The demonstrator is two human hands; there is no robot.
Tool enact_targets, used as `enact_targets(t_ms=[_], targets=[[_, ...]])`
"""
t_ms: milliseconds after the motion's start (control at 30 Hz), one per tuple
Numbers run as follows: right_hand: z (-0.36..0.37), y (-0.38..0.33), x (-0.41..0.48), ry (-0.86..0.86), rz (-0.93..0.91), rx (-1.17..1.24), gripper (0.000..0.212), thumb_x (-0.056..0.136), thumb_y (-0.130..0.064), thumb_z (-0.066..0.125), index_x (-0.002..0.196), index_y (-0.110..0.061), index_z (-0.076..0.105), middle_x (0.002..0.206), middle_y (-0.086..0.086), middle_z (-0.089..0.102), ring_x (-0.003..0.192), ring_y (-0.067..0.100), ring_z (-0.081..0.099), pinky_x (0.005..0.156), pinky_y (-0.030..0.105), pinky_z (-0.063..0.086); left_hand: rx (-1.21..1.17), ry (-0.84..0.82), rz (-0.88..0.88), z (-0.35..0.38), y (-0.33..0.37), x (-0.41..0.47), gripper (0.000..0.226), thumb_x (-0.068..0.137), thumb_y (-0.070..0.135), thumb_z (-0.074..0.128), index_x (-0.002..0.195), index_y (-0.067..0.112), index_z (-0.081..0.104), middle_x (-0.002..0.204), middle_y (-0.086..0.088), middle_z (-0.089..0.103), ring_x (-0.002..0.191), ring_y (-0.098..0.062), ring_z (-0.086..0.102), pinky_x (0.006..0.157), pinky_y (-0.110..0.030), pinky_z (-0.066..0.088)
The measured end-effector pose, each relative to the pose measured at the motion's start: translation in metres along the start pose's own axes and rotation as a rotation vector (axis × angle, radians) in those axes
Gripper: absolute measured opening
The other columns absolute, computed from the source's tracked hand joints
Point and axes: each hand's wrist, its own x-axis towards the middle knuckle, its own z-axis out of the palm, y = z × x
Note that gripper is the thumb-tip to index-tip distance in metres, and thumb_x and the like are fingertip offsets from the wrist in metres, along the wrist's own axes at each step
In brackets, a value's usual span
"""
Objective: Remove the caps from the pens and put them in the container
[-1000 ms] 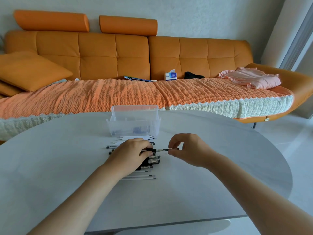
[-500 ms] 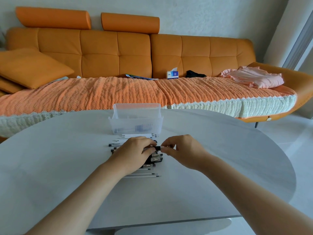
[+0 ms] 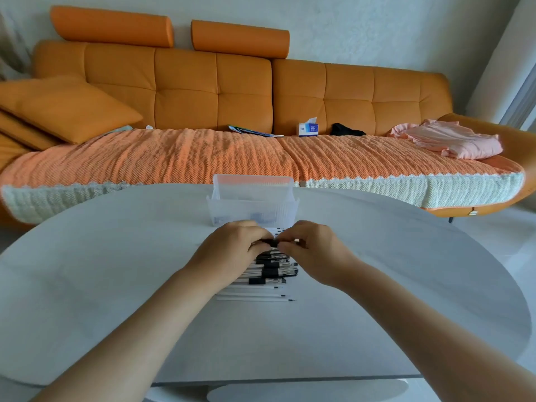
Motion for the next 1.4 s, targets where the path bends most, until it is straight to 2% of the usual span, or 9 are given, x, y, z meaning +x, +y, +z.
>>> enact_targets(t_ms=[133,333,600,733,867,1000,1100,1200,1400], targets=[[0.001,-0.007,0.018,0.059,-0.059,-0.111,0.022,0.095,-0.025,0.061,0.111,-0.034,0.072,0.096,-0.013,0.066,0.085,0.01,0.059,0.077,0.036,0.052,0.108,0.157,0.029,-0.011,-0.009,0.007,0.025,0.084,0.021,0.073,0.108,0.022,0.07,0.104,0.008,0.068,0.099,-0.013,0.059,0.083,-0.028,0.048],[-0.008,-0.006,0.061,0.296,-0.024,-0.168,0.021,0.098,-0.019,0.058,0.112,-0.024,0.072,0.099,-0.006,0.061,0.079,0.012,0.056,0.068,0.028,0.046,0.187,0.398,-0.103,-0.026,-0.042,0.021,0.043,0.087,0.022,0.068,0.127,0.015,0.055,0.127,0.0,0.051,0.121,-0.021,0.044,0.099,-0.037,0.042],[0.005,-0.006,0.123,0.196,0.1,-0.317,0.023,0.101,-0.02,0.052,0.112,-0.023,0.072,0.103,-0.001,0.062,0.063,0.014,0.052,0.051,0.023,0.036,0.203,-0.071,-0.235,-0.011,-0.07,0.014,0.068,0.095,0.041,0.052,0.153,0.024,0.019,0.16,0.002,0.014,0.147,-0.017,0.005,0.117,-0.039,0.019],[0.009,-0.006,0.137,0.078,0.189,-0.284,0.026,0.102,-0.017,0.048,0.106,-0.023,0.073,0.089,0.003,0.068,0.051,0.015,0.047,0.042,0.024,0.033,0.223,-0.04,-0.216,-0.01,-0.07,0.014,0.065,0.096,0.041,0.051,0.152,0.023,0.023,0.156,0.003,0.023,0.144,-0.017,0.012,0.115,-0.036,0.022],[0.008,-0.007,0.135,-0.059,0.195,-0.237,0.032,0.1,-0.011,0.047,0.099,-0.025,0.076,0.095,0.005,0.074,0.043,0.004,0.049,0.055,0.017,0.024,0.24,-0.006,-0.208,-0.01,-0.068,0.014,0.06,0.095,0.041,0.05,0.149,0.023,0.031,0.147,0.005,0.035,0.136,-0.017,0.023,0.11,-0.035,0.029],[0.002,-0.014,0.126,-0.113,0.183,-0.233,0.031,0.102,-0.019,0.046,0.108,-0.029,0.074,0.108,-0.009,0.067,0.047,0.002,0.05,0.051,0.019,0.044,0.253,-0.019,-0.205,-0.01,-0.065,0.015,0.06,0.096,0.042,0.049,0.15,0.023,0.03,0.148,0.005,0.035,0.136,-0.018,0.024,0.11,-0.035,0.03],[-0.002,-0.019,0.114,-0.087,0.13,-0.219,0.029,0.103,-0.025,0.046,0.115,-0.026,0.072,0.122,-0.006,0.067,0.082,0.012,0.069,0.073,0.025,0.055,0.267,-0.051,-0.22,-0.01,-0.064,0.016,0.065,0.096,0.044,0.048,0.152,0.024,0.023,0.154,0.004,0.027,0.141,-0.018,0.018,0.113,-0.037,0.026],[-0.007,-0.019,0.097,0.025,0.014,-0.283,0.025,0.1,-0.022,0.053,0.117,-0.026,0.07,0.128,-0.004,0.063,0.115,0.017,0.059,0.094,0.026,0.044,0.293,-0.073,-0.227,-0.009,-0.063,0.015,0.069,0.096,0.046,0.047,0.154,0.024,0.017,0.159,0.002,0.019,0.146,-0.019,0.011,0.116,-0.039,0.02],[-0.015,0.002,0.047,0.1,-0.067,-0.341,0.025,0.097,-0.019,0.055,0.106,-0.036,0.071,0.1,-0.018,0.06,0.085,0.004,0.057,0.077,0.02,0.045,0.341,-0.007,-0.136,-0.008,-0.044,0.013,0.064,0.096,0.042,0.051,0.151,0.025,0.025,0.155,0.004,0.027,0.142,-0.018,0.019,0.115,-0.037,0.017]])
